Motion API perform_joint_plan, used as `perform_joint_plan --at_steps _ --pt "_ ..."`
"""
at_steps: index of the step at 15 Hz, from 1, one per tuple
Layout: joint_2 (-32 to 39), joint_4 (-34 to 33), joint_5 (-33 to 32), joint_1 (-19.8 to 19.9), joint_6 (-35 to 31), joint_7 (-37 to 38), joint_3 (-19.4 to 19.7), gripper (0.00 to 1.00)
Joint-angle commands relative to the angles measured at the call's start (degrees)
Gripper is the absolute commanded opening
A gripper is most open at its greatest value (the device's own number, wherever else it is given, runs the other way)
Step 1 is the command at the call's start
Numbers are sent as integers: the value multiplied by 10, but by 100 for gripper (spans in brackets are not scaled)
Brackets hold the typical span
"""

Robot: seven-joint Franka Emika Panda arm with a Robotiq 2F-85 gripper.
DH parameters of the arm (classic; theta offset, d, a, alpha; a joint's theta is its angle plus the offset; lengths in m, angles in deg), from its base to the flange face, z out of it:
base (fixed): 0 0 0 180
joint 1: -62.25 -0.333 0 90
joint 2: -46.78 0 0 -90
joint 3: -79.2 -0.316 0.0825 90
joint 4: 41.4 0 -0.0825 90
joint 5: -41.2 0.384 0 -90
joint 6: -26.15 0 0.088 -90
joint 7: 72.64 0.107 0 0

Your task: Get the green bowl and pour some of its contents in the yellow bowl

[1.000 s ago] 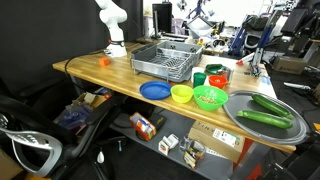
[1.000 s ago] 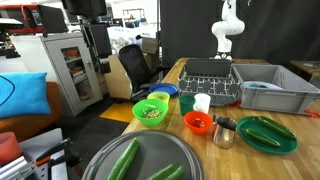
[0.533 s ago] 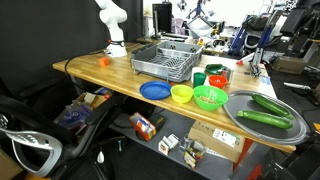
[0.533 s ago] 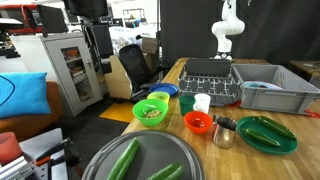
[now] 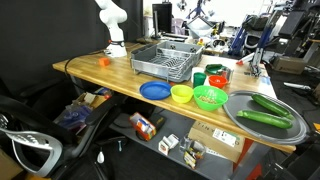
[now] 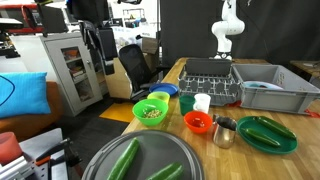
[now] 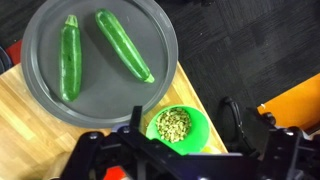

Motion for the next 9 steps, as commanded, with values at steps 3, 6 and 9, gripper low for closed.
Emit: perform_joint_plan --at_steps 3,6,9 --pt "91 -16 106 -48 -106 -139 43 100" --pt "143 -24 177 -62 -124 -218 67 100" --pt "197 -40 242 -56 -106 -279 73 100"
